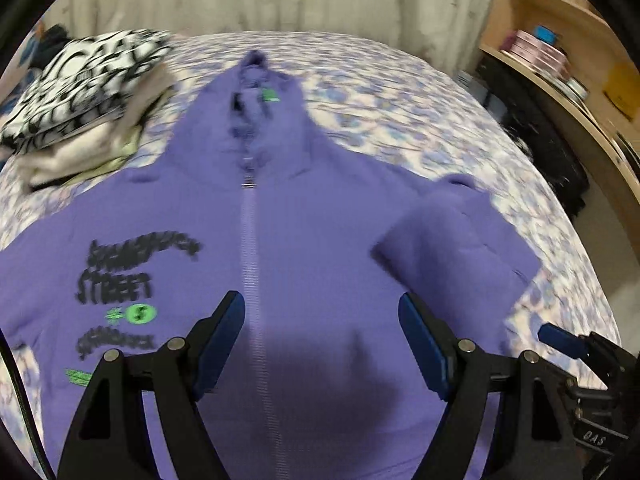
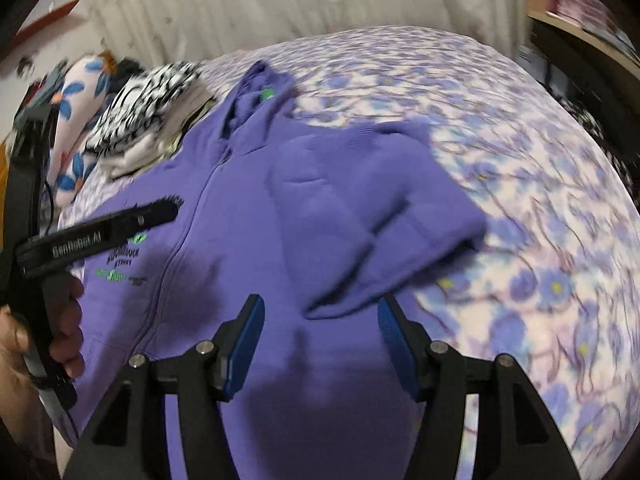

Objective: Fold large clothes
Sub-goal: 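Fold the gripped sleeve with the right tool across the hoodie front, then grasp the folded sleeve cuff with the left tool and straighten it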

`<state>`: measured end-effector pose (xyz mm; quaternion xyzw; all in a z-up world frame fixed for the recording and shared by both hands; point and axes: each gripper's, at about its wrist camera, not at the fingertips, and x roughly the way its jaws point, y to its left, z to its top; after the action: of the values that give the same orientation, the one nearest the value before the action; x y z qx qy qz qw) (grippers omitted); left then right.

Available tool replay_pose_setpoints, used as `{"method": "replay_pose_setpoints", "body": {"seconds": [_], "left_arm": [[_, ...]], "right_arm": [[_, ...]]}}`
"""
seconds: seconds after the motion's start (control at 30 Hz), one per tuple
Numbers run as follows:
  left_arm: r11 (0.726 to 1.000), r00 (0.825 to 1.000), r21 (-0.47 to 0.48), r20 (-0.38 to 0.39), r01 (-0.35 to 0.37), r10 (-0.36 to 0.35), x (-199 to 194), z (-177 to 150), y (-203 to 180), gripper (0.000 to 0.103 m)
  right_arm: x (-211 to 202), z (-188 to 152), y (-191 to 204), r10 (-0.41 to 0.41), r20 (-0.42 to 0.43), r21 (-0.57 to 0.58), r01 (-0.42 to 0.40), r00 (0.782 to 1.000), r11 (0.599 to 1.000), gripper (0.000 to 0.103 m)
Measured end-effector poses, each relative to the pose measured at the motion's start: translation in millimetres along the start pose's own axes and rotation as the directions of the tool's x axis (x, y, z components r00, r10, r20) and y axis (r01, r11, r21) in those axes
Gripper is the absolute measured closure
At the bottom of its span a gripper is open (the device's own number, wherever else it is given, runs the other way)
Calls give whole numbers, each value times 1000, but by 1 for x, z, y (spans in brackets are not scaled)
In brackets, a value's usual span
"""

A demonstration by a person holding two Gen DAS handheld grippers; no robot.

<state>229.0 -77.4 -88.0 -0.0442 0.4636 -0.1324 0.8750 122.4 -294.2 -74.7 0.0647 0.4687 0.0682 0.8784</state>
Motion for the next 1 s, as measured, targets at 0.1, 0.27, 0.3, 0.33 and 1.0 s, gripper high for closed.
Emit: {"method": "replay_pose_setpoints", "body": {"seconds": [0.1, 0.27, 0.3, 0.33, 1.0], "left_arm": [[998, 999, 35, -24, 48, -47, 4, 0, -31, 25], [992, 994, 90, -66, 93, -87, 9, -4, -78, 23], [990, 993, 105, -77, 94, -86, 12, -5, -89, 22], [989, 993, 113, -83, 92, -83, 13, -7, -96, 21], [974, 958, 42, 193, -222, 210, -68, 50, 11, 88]], "right_arm": [[-8, -4, -15, -30, 24, 42, 29, 999, 999, 44], [-14, -11, -34, -36, 30, 92, 33, 999, 995, 44], [-14, -12, -36, -37, 29, 98, 34, 999, 995, 44], [-14, -14, -39, -41, 28, 104, 38, 999, 994, 44], [-21, -28, -46, -48, 18, 108, 46, 999, 993, 44]]}}
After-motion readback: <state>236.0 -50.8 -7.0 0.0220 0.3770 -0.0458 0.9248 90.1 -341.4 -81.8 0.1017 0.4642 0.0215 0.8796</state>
